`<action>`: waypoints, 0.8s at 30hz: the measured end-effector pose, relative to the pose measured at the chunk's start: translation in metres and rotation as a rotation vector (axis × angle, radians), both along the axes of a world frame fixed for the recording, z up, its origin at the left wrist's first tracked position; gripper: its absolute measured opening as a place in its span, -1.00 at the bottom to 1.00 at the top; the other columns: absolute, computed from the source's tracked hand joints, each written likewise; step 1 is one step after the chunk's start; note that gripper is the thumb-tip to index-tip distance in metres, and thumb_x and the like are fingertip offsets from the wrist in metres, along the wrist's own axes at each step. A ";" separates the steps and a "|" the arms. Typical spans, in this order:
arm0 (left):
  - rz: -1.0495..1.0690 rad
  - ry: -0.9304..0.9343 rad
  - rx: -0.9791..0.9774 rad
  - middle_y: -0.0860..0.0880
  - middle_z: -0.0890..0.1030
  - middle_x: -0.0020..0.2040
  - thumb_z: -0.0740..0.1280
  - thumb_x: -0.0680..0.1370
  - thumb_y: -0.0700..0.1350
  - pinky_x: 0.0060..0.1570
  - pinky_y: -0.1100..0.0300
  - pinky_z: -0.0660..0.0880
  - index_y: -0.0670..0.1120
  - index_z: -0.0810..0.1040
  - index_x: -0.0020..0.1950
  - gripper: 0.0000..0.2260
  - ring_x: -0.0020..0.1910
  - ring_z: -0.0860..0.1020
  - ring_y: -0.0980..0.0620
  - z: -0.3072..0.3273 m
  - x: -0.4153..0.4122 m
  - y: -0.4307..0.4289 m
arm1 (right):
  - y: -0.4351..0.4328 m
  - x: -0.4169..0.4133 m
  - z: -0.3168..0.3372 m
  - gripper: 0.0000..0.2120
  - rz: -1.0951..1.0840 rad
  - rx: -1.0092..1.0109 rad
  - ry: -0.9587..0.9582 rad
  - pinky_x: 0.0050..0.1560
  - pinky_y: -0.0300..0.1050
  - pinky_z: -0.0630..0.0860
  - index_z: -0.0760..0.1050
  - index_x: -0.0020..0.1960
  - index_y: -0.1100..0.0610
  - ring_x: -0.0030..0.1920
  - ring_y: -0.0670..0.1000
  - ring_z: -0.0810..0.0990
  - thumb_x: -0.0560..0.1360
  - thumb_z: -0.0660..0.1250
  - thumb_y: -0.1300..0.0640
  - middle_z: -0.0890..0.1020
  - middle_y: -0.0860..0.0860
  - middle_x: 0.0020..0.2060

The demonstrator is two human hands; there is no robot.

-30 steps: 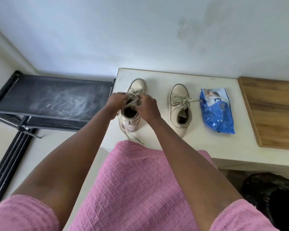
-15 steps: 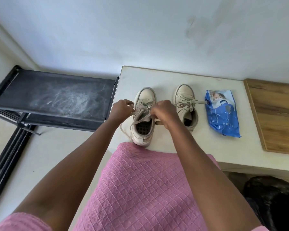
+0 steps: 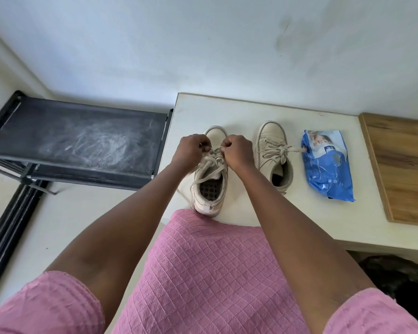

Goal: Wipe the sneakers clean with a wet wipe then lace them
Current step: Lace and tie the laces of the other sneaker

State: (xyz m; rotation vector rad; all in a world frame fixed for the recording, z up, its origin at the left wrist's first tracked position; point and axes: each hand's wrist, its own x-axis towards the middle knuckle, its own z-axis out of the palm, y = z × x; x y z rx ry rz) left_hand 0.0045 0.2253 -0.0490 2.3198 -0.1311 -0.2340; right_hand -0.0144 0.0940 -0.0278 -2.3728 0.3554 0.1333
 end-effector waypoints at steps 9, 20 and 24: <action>0.013 0.017 -0.029 -0.15 0.54 0.00 0.28 0.51 -0.30 -0.01 0.21 0.37 -0.20 0.54 0.07 -0.84 -0.01 0.51 -0.06 -0.003 -0.004 -0.004 | -0.003 -0.001 -0.003 -0.85 -0.096 0.159 -0.025 -0.09 -0.04 0.57 0.56 -0.20 0.02 -0.12 0.07 0.62 0.40 0.41 0.26 0.65 0.03 -0.22; 0.126 -0.026 -0.253 -0.03 0.64 0.02 0.41 0.44 -0.30 -0.04 0.57 0.35 -0.13 0.68 0.00 -0.82 0.00 0.56 0.10 -0.019 -0.027 0.010 | -0.002 -0.010 -0.008 -0.81 0.154 -0.105 -0.131 -0.05 -0.09 0.51 0.64 -0.12 0.22 -0.04 0.14 0.57 0.44 0.28 0.40 0.57 0.15 -0.01; 0.081 -0.039 -0.166 -0.12 0.64 0.05 0.41 0.42 -0.34 -0.12 0.66 0.27 -0.17 0.67 0.02 -0.79 -0.02 0.55 0.09 -0.015 -0.023 0.005 | 0.007 -0.008 -0.005 -0.88 0.158 -0.083 -0.054 -0.01 0.04 0.50 0.55 -0.12 0.22 0.01 0.15 0.52 0.48 0.25 0.36 0.52 0.14 0.02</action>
